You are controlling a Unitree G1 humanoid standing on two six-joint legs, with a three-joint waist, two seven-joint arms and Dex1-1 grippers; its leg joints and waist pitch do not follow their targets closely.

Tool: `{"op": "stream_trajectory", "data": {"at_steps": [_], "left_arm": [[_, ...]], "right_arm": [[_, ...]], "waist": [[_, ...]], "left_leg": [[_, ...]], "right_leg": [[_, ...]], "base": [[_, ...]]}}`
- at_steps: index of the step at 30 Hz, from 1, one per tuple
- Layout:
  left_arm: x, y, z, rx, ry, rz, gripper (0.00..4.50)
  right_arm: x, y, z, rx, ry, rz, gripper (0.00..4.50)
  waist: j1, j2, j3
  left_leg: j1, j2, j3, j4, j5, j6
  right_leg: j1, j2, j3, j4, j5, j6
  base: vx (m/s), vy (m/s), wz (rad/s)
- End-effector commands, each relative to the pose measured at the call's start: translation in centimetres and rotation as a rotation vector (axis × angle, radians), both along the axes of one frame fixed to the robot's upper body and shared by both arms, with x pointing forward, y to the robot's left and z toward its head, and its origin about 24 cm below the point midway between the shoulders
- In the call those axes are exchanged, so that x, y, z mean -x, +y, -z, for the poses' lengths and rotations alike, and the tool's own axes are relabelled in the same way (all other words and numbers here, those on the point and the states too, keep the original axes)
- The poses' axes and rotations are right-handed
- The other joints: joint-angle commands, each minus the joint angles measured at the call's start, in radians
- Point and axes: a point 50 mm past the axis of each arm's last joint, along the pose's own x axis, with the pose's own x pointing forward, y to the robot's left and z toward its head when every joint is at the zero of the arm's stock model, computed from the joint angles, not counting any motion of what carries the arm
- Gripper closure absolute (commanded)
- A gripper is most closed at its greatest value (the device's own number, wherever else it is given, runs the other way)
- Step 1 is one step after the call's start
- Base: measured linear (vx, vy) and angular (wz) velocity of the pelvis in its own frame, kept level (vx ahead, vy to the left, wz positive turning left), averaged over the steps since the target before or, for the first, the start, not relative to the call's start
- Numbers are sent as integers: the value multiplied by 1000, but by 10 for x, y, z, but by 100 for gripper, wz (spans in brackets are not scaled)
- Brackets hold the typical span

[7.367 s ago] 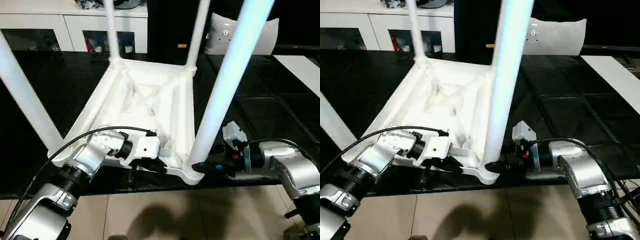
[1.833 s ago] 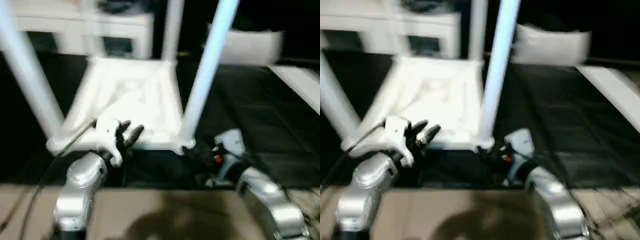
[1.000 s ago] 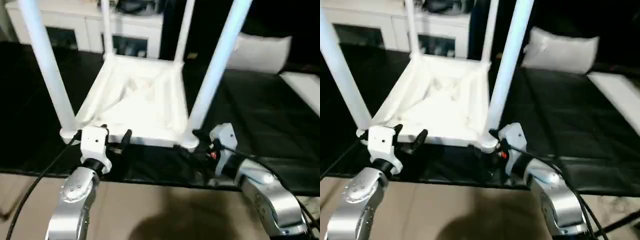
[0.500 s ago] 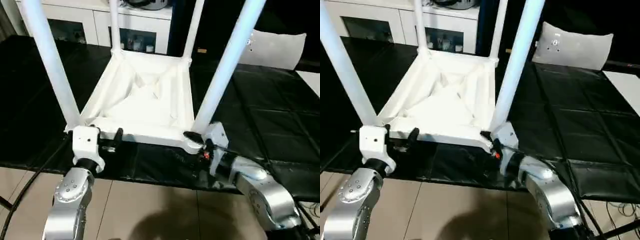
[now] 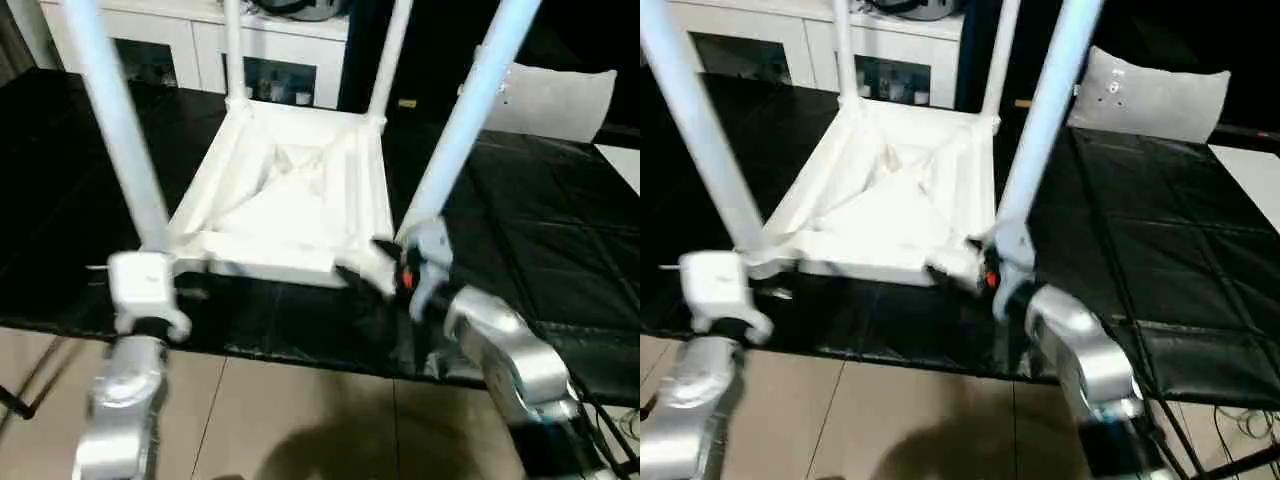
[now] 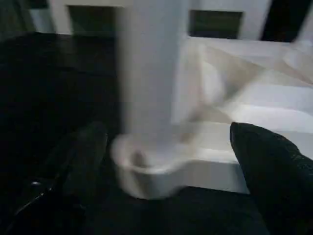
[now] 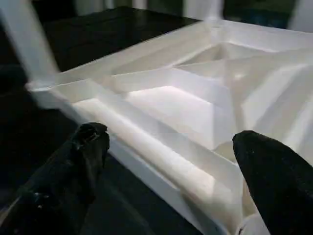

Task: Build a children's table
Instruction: Flip table

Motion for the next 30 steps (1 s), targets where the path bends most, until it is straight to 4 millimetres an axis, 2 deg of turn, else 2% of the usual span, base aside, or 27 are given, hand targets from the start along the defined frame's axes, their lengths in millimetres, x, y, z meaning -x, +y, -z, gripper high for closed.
{"op": "stream_trajectory", "data": {"at_steps": [1, 4, 5, 7, 8, 12, 14, 15, 16, 17, 18, 19, 23, 27, 29, 30], "left_arm": [[-3, -3, -5, 11, -17, 35, 11], [-5, -6, -3, 3, 11, 77, 11], [-7, -6, -2, -1, 15, 80, 11], [-11, -5, -1, -6, 17, 84, 11], [-14, -4, -2, -5, 15, 93, 11], [-31, -1, -8, -10, 15, 151, 11], [-37, 4, -7, -32, 35, 132, 36], [-41, 7, -6, -41, 47, 115, 45], [-44, 10, -6, -43, 58, 100, 49], [-47, 9, -7, -34, 56, 101, 58], [-50, 8, -8, -26, 53, 105, 83], [-51, 6, -9, -18, 52, 110, 83], [-55, 0, -8, -21, 51, 132, 116], [-56, 0, -6, -20, 63, 129, 139], [-57, 1, -5, -20, 69, 124, 169], [-58, 2, -4, -20, 78, 119, 176]], "right_arm": [[-3, -12, -2, -51, 23, 64, 0], [-1, -14, -2, -46, 30, 50, 0], [-1, -14, -2, -50, 18, 48, 0], [-2, -13, -3, -45, -13, 37, 0], [-1, -13, -4, -27, -33, 26, 0], [0, -14, -6, 13, -81, 3, 0], [-1, -12, -10, 9, -105, 1, 0], [-1, -11, -12, 7, -117, -4, 0], [-1, -9, -13, -9, -104, -17, 0], [1, -7, -12, -28, -63, -45, 0], [3, -5, -11, -39, -33, -65, 0], [5, -4, -10, -41, -16, -89, 0], [14, 3, -7, -10, -47, -173, 0], [21, 7, -3, -48, 21, -225, 0], [23, 8, -3, -40, 40, -237, 0], [24, 8, -1, -11, 57, -245, 0]], "waist": [[-2, 14, -38], [-2, 18, -41], [-3, 17, -42], [-2, 18, -43], [-4, 16, -43], [-2, 21, -47], [-5, 22, -48], [-4, 26, -49], [-5, 24, -48], [-5, 28, -49], [-4, 27, -48], [-3, 28, -49], [-1, 30, -49], [-1, 31, -47], [1, 32, -46], [0, 30, -45]], "left_leg": [[-5, 74, -30, -90, -129, 33], [-9, 79, -34, -92, -114, 32], [-11, 79, -34, -92, -110, 32], [-8, 76, -31, -90, -101, 34], [-11, 76, -32, -90, -98, 35], [-10, 74, -32, -88, -65, 36], [-9, 76, -33, -88, -61, 37], [-9, 76, -33, -87, -59, 37], [-9, 76, -33, -88, -60, 38], [-8, 75, -33, -87, -64, 39], [-10, 77, -34, -88, -62, 42], [-9, 78, -34, -86, -55, 46], [-11, 80, -32, -85, -51, 47], [-12, 81, -34, -87, -56, 53], [-11, 81, -33, -87, -63, 51], [-12, 79, -33, -87, -73, 46]], "right_leg": [[45, -113, 91, -104, -339, -32], [48, -113, 91, -95, -289, -34], [48, -113, 91, -95, -279, -35], [47, -113, 92, -94, -264, -39], [49, -114, 92, -92, -260, -39], [50, -113, 92, -87, -219, -50], [51, -114, 93, -82, -187, -68], [53, -115, 93, -80, -181, -72], [52, -114, 93, -80, -180, -75], [54, -114, 93, -80, -182, -76], [57, -116, 93, -81, -182, -80], [57, -116, 93, -80, -174, -87], [56, -121, 93, -81, -168, -101], [57, -119, 93, -81, -183, -97], [57, -119, 93, -85, -203, -93], [57, -119, 92, -89, -228, -82]], "base": [[0, 0, 0], [0, 0, 0], [0, 0, 0], [0, 0, 0], [0, 0, 0], [0, 0, 0], [0, 0, 0], [0, 0, 0], [0, 0, 0], [0, 0, 0], [0, 0, 0], [0, 0, 0], [0, 0, 0], [0, 0, 0], [0, 0, 0], [0, 0, 0]]}}
